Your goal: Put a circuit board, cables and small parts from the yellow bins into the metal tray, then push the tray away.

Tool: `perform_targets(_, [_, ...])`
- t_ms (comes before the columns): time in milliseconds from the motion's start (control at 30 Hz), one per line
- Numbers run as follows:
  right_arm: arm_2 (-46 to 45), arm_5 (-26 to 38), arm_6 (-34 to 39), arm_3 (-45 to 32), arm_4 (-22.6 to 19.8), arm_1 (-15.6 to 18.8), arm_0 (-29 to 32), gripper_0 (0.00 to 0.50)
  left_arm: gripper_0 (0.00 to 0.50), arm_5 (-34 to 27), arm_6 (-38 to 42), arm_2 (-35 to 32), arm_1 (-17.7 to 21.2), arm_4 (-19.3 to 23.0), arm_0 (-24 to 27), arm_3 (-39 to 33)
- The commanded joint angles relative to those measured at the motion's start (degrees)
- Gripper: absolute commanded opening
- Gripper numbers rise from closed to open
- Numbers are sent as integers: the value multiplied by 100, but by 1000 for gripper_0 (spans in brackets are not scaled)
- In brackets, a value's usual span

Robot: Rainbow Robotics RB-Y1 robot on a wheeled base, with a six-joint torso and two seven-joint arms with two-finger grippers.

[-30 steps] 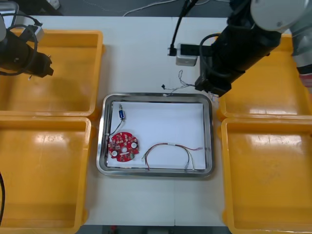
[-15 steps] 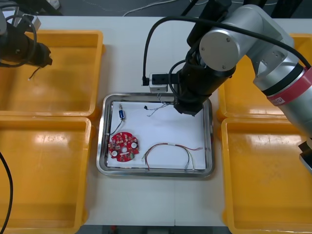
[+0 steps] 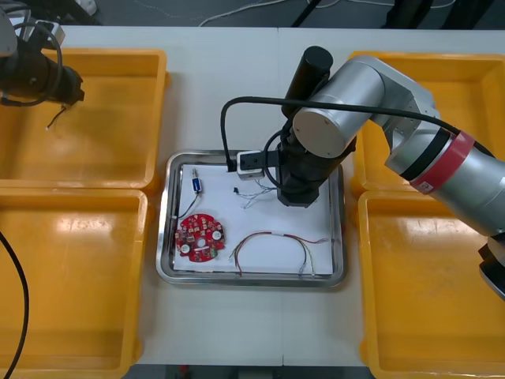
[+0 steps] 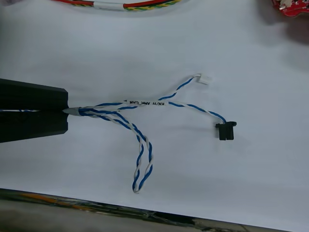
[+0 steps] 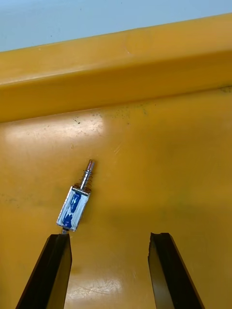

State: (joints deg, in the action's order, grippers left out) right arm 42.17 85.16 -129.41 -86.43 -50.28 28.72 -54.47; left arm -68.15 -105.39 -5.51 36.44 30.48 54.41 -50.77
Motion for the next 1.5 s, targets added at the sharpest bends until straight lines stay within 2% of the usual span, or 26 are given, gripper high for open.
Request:
perform_targets(33, [169, -114, -67, -41, 98, -121, -160, 0, 467, 74, -842, 165, 56, -7, 378, 94])
perform_targets(67, [169, -114, -67, -49, 98, -121, -142, 0, 468, 82, -877, 173, 74, 10, 422, 173])
perform_targets(133, [169, -114, -76, -41, 80, -112, -116, 87, 465, 126, -1097, 182, 74, 54, 518, 410])
perform_targets(233, [152, -114, -102, -41, 36, -85, -116, 400, 468, 267, -1414, 147, 74, 168, 641, 797])
perform_targets(267, [134, -123, -111, -49, 27, -77, -116, 458, 468, 293, -1493, 138, 74, 203, 677, 885])
perform_targets(333, [99, -123, -146, -49, 1, -68, -116, 500, 466, 346, -1625, 130, 82, 274, 729, 1034])
perform_targets(633, [-165, 88, -181, -172, -140, 55, -116, 500, 468, 355, -1950, 103, 144, 335, 791, 1166])
perform_targets(967, [-1140, 1117, -58, -691, -192, 55, -116, 500, 467, 487, -2073, 94, 214, 230, 835, 1166])
perform_targets(1167, [-2134, 1899, 65, -770, -263, 64, -116, 500, 469, 627, -2117, 42, 276, 116, 835, 1307])
perform_targets(1300, [-2670, 2435, 636, -770, -280, 126, -116, 500, 467, 785, -2196, -11, 276, 63, 835, 1430])
perform_targets(1500, [-3162, 2484, 1585, -770, -333, 389, -116, 500, 467, 935, -2249, -46, 293, -7, 835, 1579])
